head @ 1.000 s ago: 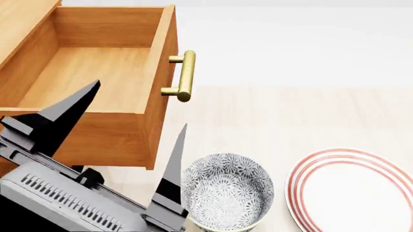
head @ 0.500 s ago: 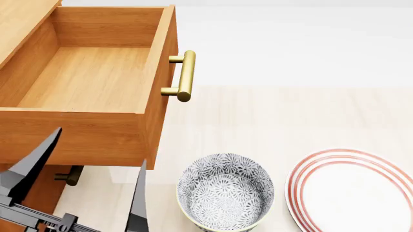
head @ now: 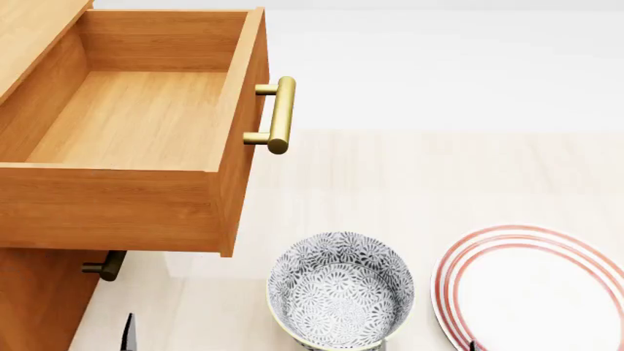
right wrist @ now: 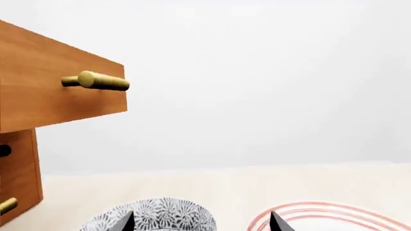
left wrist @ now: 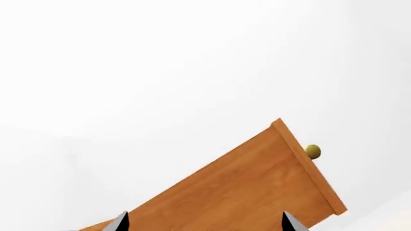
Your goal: Open the top drawer of the cabinet.
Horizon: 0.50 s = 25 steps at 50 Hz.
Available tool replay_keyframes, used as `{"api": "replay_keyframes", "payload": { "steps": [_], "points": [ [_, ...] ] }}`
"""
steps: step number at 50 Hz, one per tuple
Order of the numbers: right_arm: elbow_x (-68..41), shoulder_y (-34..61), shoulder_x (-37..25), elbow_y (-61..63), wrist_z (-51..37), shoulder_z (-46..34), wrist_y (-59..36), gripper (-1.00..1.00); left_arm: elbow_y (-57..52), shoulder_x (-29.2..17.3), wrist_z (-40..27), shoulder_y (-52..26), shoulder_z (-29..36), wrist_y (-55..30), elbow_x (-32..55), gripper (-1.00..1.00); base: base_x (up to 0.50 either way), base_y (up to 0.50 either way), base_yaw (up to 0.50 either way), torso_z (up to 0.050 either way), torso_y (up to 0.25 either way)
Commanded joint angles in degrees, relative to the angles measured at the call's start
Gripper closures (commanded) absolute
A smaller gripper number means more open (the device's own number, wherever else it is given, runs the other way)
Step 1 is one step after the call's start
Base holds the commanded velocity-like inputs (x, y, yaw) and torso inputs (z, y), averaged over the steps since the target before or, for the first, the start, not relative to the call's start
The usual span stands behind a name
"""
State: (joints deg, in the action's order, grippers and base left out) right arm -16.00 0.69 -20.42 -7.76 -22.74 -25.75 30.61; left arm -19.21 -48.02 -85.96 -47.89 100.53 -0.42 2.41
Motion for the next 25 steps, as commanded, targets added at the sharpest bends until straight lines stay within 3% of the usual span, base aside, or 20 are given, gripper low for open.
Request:
{"api": "replay_keyframes", "payload": {
  "steps": [1,6,12,16,18,20,25],
  "points": [
    [0.56,-1.44,1.89,-0.25,0.21,6.65,16.09,-1.00,2.65,-1.72,-3.91,16.70,-16.77,-1.57,-16.25,-1.00,0.00,0.00,0.00,0.000,0.000],
    [6.57,-1.77,3.33,-1.83,-2.15,11.65,24.44,-1.00,4.00,-0.15,-3.95,29.85,-35.63,-4.20,-27.39,-1.00,0.00,0.00,0.00,0.000,0.000],
    [13.36,-0.74,5.46,-1.77,-6.77,19.05,27.45,-1.00,-2.02,-0.67,-3.85,35.64,-49.41,-6.88,-30.32,-1.00,0.00,0.00,0.00,0.000,0.000],
    [17.51,-0.47,6.30,0.50,-8.99,23.23,28.22,-1.00,-6.44,-0.77,-3.72,40.80,-60.41,-7.06,-29.95,-1.00,0.00,0.00,0.00,0.000,0.000],
    [18.88,-0.14,6.80,2.18,-10.58,25.80,27.29,-1.00,-9.39,0.81,-3.88,45.75,-71.07,-5.47,-27.49,-1.00,0.00,0.00,0.00,0.000,0.000],
    [19.41,0.13,6.83,3.37,-11.27,26.98,27.04,-1.00,-10.90,2.23,-3.69,48.57,-77.48,-4.70,-27.06,-1.00,0.00,0.00,0.00,0.000,0.000],
    [20.66,1.36,6.57,5.96,-12.90,30.01,26.43,-1.00,-10.47,3.23,-3.34,51.51,-87.22,-0.48,-21.87,-1.00,0.00,0.00,0.00,0.000,0.000]
  ]
}}
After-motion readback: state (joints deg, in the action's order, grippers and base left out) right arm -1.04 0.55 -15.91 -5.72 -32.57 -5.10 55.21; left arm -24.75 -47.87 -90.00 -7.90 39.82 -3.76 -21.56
